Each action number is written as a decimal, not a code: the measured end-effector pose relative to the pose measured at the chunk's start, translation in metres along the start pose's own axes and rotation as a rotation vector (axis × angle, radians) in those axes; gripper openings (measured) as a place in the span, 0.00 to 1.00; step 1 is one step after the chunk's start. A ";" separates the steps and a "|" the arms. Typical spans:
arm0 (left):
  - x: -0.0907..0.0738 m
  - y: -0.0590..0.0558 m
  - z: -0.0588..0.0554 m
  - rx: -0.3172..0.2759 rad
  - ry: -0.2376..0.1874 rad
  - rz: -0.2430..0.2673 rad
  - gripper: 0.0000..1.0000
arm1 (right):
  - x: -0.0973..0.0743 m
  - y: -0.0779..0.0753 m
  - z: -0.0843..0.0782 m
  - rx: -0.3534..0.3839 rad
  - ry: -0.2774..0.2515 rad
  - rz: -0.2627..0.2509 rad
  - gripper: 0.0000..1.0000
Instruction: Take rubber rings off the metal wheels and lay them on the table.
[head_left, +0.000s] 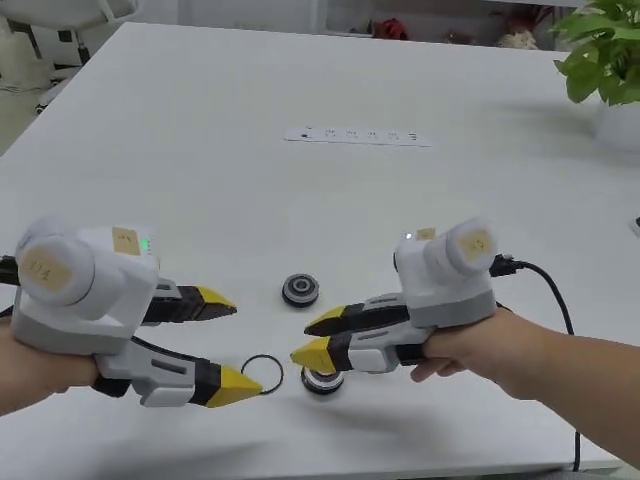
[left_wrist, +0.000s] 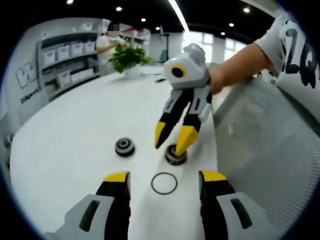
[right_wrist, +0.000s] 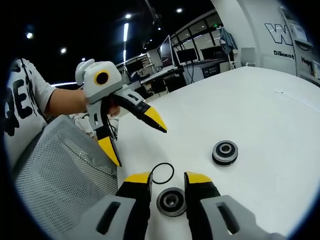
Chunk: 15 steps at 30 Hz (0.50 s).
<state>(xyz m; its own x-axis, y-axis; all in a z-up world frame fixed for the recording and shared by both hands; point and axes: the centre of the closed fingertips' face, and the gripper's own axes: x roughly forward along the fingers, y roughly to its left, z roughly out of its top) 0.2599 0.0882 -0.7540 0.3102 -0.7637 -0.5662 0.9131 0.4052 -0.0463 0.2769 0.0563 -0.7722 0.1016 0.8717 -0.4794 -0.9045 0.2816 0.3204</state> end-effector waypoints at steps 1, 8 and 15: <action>0.001 0.000 0.001 0.002 0.000 -0.003 0.56 | -0.001 0.000 0.000 -0.002 0.000 0.000 0.23; 0.005 -0.002 0.005 0.017 0.002 -0.015 0.55 | -0.009 -0.002 -0.003 -0.017 0.012 -0.006 0.24; 0.012 -0.005 0.008 0.026 0.010 -0.035 0.54 | -0.018 -0.004 -0.010 -0.040 0.037 -0.007 0.25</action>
<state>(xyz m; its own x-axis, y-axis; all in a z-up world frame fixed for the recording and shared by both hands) 0.2613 0.0732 -0.7541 0.2753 -0.7719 -0.5730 0.9300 0.3648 -0.0446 0.2741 0.0357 -0.7729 0.0931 0.8542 -0.5116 -0.9196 0.2707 0.2846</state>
